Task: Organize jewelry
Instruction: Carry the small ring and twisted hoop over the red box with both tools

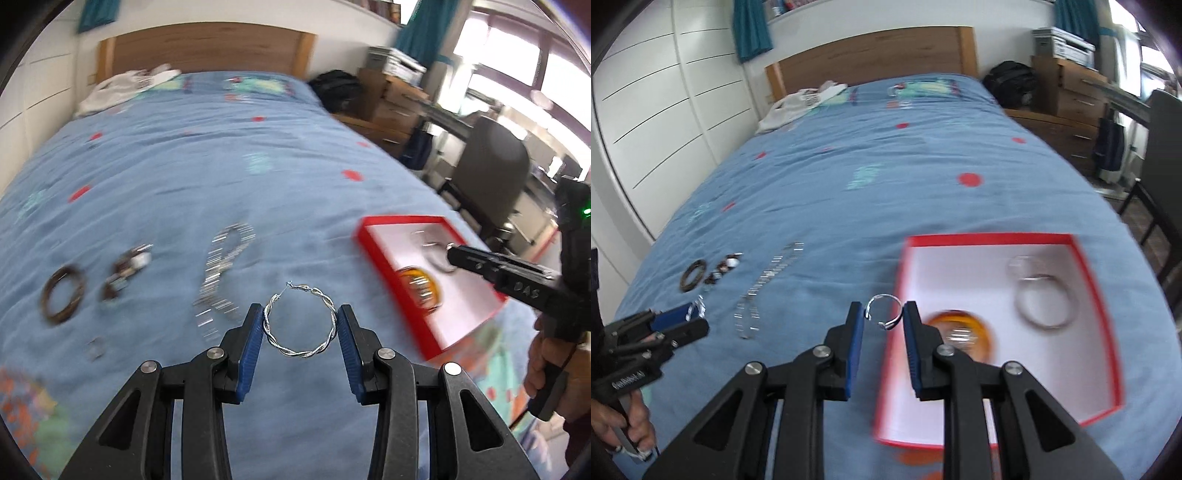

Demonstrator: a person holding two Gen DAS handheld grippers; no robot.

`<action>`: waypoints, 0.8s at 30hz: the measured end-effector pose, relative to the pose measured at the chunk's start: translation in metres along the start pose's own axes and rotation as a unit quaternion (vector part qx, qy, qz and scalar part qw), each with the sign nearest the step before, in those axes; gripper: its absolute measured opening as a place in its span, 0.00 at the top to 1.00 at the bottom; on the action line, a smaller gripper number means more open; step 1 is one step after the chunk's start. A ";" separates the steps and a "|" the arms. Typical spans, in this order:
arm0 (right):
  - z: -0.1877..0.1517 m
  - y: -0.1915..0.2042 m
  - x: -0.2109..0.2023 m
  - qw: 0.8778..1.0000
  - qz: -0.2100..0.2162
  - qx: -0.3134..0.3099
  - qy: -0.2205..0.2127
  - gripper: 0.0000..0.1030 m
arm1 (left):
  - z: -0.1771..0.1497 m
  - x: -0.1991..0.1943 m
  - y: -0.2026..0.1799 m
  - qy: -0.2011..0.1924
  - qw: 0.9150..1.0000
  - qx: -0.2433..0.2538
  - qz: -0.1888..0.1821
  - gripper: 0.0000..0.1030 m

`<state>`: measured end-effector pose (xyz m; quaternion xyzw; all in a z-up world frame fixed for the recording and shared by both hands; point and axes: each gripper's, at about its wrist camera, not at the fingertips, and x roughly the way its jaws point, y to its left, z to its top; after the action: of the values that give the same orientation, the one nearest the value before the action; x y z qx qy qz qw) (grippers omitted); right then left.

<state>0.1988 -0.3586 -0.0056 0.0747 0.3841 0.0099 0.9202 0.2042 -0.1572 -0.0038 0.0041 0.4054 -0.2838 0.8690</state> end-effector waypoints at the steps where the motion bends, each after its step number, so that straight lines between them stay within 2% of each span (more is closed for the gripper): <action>1: 0.001 -0.013 -0.003 1.000 -0.007 0.003 0.001 0.80 | 0.006 0.006 -0.009 0.002 1.000 0.004 -0.011 0.61; 7: 0.014 -0.079 0.010 0.999 -0.027 0.000 0.032 0.80 | 0.047 0.062 -0.067 0.016 0.997 0.044 -0.061 0.61; 10: 0.019 -0.102 0.024 0.998 -0.027 -0.005 0.048 0.80 | 0.062 0.094 -0.089 0.028 0.995 0.060 -0.071 0.61; 14: 0.020 -0.128 0.047 0.997 -0.021 -0.011 0.077 0.80 | 0.068 0.131 -0.105 0.053 0.993 0.076 -0.076 0.61; 17: 0.021 -0.139 0.065 0.995 -0.016 -0.022 0.100 0.80 | 0.069 0.153 -0.111 0.074 0.991 0.090 -0.067 0.61; 24: 0.024 -0.141 0.092 0.989 -0.021 -0.069 0.132 0.79 | 0.073 0.187 -0.118 0.113 0.987 0.103 -0.040 0.61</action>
<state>0.2752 -0.4941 -0.0746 0.0007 0.5023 0.0270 0.8642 0.2920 -0.3651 -0.0611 0.1089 0.4693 -0.3566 0.8005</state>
